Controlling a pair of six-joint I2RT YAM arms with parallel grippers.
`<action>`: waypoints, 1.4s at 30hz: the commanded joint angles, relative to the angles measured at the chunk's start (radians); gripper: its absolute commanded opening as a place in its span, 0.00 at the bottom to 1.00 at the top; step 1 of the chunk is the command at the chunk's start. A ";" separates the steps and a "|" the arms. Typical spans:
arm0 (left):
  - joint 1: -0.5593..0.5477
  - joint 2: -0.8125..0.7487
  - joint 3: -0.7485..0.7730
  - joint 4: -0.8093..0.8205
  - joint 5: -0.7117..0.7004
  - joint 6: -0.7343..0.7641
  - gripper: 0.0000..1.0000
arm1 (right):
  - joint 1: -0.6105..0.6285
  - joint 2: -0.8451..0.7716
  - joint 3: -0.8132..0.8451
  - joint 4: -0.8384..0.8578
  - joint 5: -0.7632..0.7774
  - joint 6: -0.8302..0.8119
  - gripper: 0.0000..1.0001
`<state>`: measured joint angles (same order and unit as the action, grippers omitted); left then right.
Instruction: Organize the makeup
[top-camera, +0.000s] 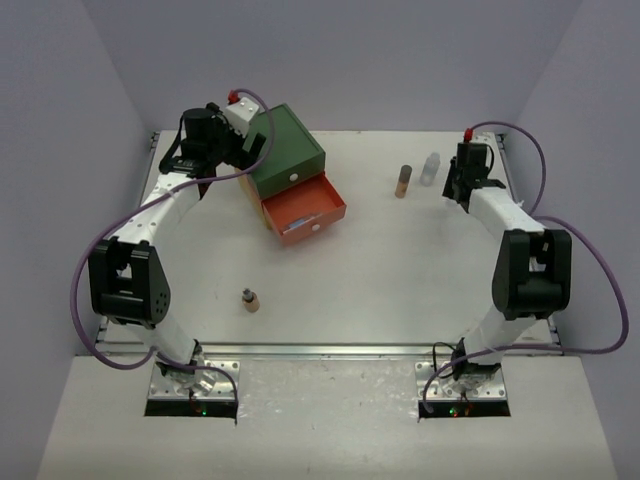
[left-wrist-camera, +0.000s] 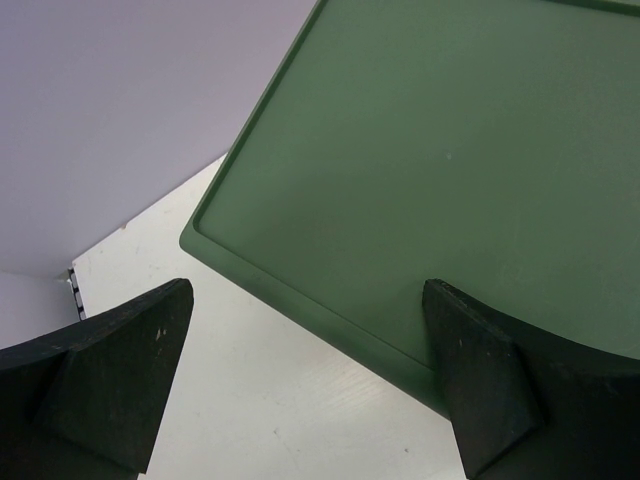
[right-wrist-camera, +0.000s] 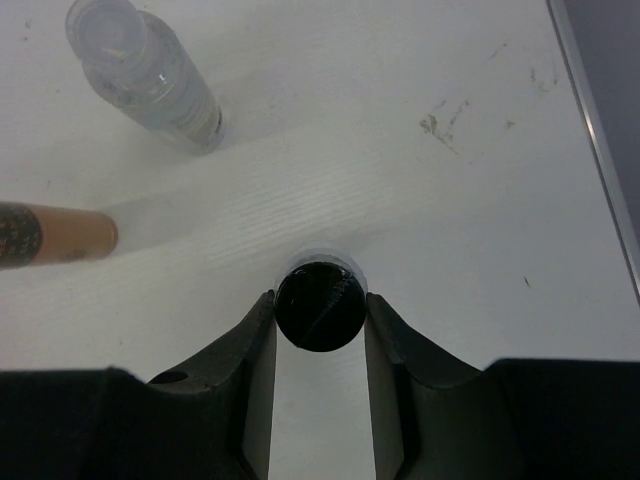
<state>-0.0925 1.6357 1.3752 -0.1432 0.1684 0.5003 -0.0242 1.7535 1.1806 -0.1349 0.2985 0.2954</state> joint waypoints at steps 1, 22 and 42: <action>-0.005 0.054 0.010 -0.128 -0.027 0.006 1.00 | 0.093 -0.156 -0.052 0.093 0.080 -0.008 0.08; -0.004 0.021 0.062 -0.163 -0.005 -0.026 1.00 | 0.607 -0.196 0.131 0.177 -0.422 -0.135 0.05; -0.004 0.033 0.033 -0.151 -0.010 -0.022 1.00 | 0.676 0.105 0.077 0.512 -0.673 0.212 0.06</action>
<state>-0.0925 1.6531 1.4269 -0.2142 0.1684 0.4732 0.6468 1.8296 1.2580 0.2498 -0.3718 0.4411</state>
